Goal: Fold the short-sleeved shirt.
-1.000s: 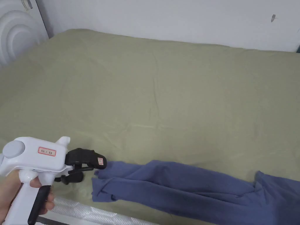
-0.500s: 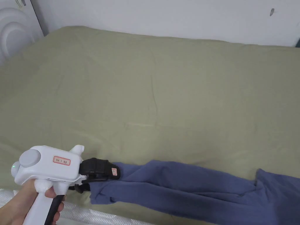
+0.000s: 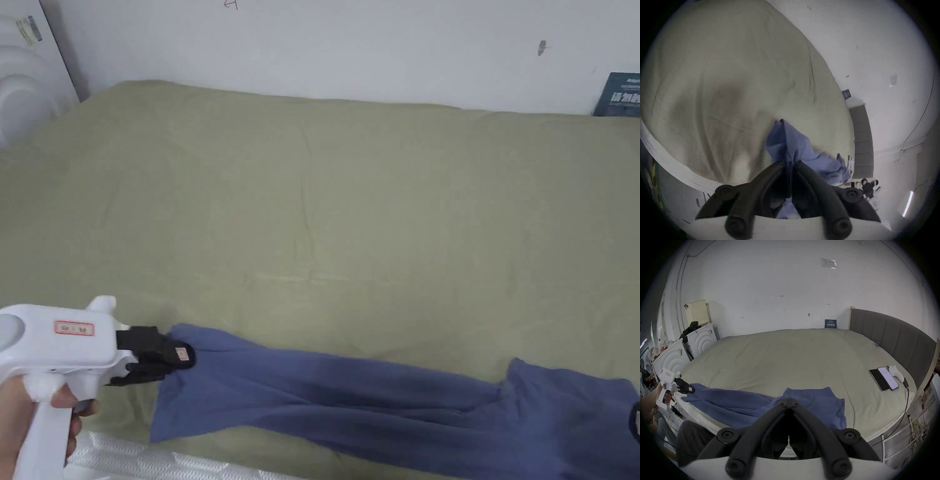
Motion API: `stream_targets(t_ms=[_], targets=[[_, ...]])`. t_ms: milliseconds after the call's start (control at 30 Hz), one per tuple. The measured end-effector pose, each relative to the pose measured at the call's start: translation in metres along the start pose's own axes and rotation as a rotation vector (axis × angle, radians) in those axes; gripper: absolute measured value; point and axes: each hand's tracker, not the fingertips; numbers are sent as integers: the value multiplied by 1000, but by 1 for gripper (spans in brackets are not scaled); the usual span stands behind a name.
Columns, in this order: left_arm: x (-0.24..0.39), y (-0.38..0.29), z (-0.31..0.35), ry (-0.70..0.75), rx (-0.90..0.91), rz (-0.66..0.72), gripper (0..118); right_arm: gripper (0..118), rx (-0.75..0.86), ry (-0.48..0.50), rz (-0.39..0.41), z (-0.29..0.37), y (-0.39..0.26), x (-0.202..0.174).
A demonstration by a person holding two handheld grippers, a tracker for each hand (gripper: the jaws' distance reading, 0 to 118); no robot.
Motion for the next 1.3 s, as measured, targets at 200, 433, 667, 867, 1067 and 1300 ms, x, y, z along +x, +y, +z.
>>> stream_targets(t_ms=[200, 433, 667, 867, 1067, 1300], targets=[[35, -3, 31, -67, -34, 46, 5, 0, 38, 1, -10, 10, 8, 7], [124, -22, 28, -49, -35, -151, 5, 0, 72, 15, -25, 14, 14, 10], [218, -56, -29, -29, -77, -307, 5, 0, 95, 37, -42, 21, 14, 15], [272, -100, -119, 8, -159, -394, 5, 0, 89, 32, -66, 21, 8, 26], [283, -140, -215, 22, -256, -526, 114, 0, 76, 15, -114, 21, 8, 36], [269, -119, -185, -28, -230, -431, 114, 0, 62, 8, -98, 19, 11, 38]])
